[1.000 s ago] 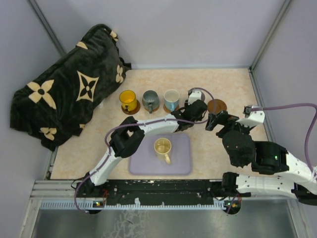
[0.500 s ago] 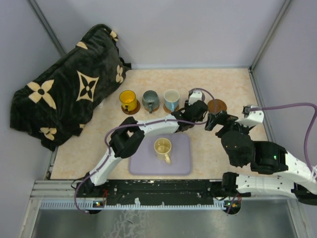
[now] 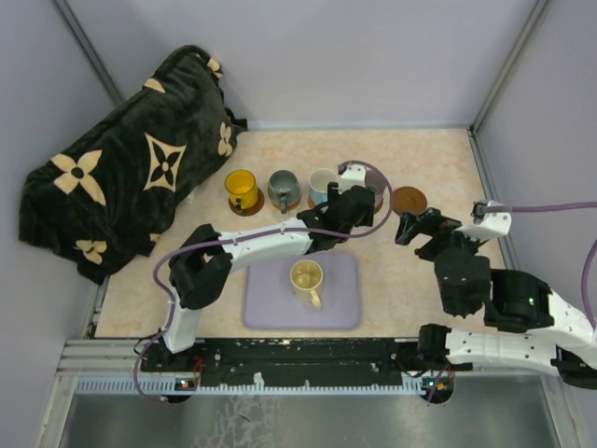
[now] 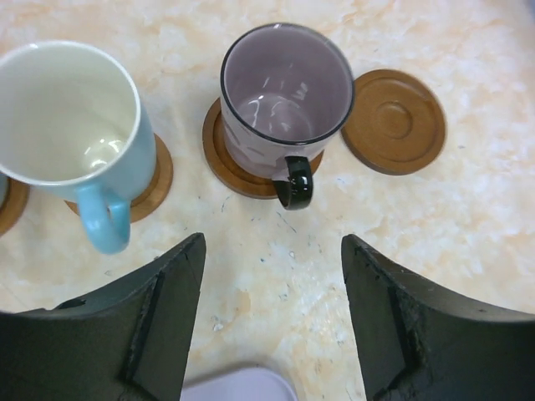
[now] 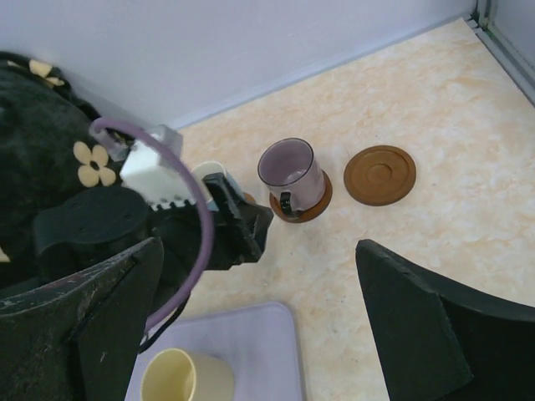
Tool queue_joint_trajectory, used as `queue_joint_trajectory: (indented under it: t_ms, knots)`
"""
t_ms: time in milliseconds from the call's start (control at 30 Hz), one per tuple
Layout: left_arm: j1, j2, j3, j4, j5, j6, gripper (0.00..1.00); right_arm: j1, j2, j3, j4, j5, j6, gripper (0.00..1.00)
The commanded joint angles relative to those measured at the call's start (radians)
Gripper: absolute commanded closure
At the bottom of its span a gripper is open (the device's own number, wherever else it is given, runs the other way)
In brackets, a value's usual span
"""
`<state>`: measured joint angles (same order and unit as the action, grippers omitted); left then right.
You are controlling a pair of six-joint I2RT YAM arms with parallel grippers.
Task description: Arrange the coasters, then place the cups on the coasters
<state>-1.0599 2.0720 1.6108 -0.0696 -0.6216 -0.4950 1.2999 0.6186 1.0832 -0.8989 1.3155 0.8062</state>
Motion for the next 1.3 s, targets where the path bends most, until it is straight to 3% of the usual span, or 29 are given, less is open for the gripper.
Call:
queue_joint_trajectory:
  t_ms: [0,133,267,367,467,633,733,933,1033,1100,1200,1267]
  knots:
    - [-0.028,-0.147,-0.075,0.07,-0.024,0.05,0.27,-0.002,-0.093,-0.035,0.228,0.053,-0.212,0.01]
    - [-0.032,-0.258,-0.174,0.087,-0.034,0.055,0.26,-0.001,-0.049,0.003,0.225,0.085,-0.256,0.01]
    - [-0.031,-0.382,-0.28,0.087,-0.07,0.058,0.25,-0.008,0.105,0.076,0.153,0.105,-0.233,0.01]
    - [-0.031,-0.48,-0.367,0.078,-0.112,0.055,0.24,-0.044,0.181,0.095,0.245,0.064,-0.316,0.01]
    - [-0.029,-0.581,-0.465,0.062,-0.157,0.042,0.24,-0.126,0.214,0.059,0.447,-0.082,-0.499,0.01]
    - [-0.025,-0.726,-0.568,-0.021,-0.26,0.016,0.22,-0.372,0.319,0.087,0.497,-0.502,-0.472,0.01]
    - [-0.018,-0.794,-0.616,-0.071,-0.309,-0.001,0.2,-0.453,0.416,0.123,0.495,-0.679,-0.46,0.01]
    - [0.012,-0.893,-0.703,-0.206,-0.367,-0.074,0.18,-0.458,0.551,0.139,0.455,-0.806,-0.445,0.02]
    - [0.033,-0.944,-0.745,-0.282,-0.372,-0.124,0.17,-0.458,0.537,0.096,0.421,-0.845,-0.38,0.05]
    - [0.05,-0.975,-0.777,-0.327,-0.365,-0.17,0.15,-0.458,0.503,0.044,0.413,-0.906,-0.349,0.02]
    - [0.059,-1.02,-0.813,-0.385,-0.362,-0.219,0.13,-0.445,0.446,-0.045,0.388,-0.989,-0.303,0.14]
    - [0.06,-1.047,-0.834,-0.418,-0.374,-0.255,0.1,-0.395,0.424,-0.085,0.339,-0.967,-0.269,0.18]
